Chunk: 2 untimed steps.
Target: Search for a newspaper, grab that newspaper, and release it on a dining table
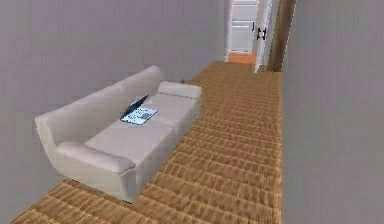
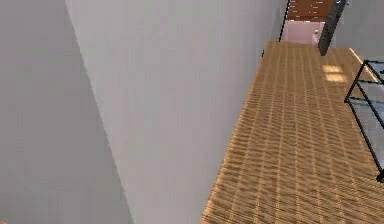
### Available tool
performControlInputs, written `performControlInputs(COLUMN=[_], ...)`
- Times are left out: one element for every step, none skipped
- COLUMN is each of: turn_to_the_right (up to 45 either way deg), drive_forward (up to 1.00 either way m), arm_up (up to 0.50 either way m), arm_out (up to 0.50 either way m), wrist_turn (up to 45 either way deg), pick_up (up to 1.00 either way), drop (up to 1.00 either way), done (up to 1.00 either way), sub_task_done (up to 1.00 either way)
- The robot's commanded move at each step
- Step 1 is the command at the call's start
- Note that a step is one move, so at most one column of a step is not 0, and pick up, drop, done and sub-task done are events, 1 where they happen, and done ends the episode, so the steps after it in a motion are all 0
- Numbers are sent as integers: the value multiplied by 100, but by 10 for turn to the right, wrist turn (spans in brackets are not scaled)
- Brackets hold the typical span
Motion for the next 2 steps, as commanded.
performControlInputs(turn_to_the_right=[150, 0], drive_forward=[0, 100], arm_up=[0, 0], arm_out=[0, 0], wrist_turn=[0, 0], pick_up=[0, 0], drop=[0, 0], done=[0, 0], sub_task_done=[0, 0])
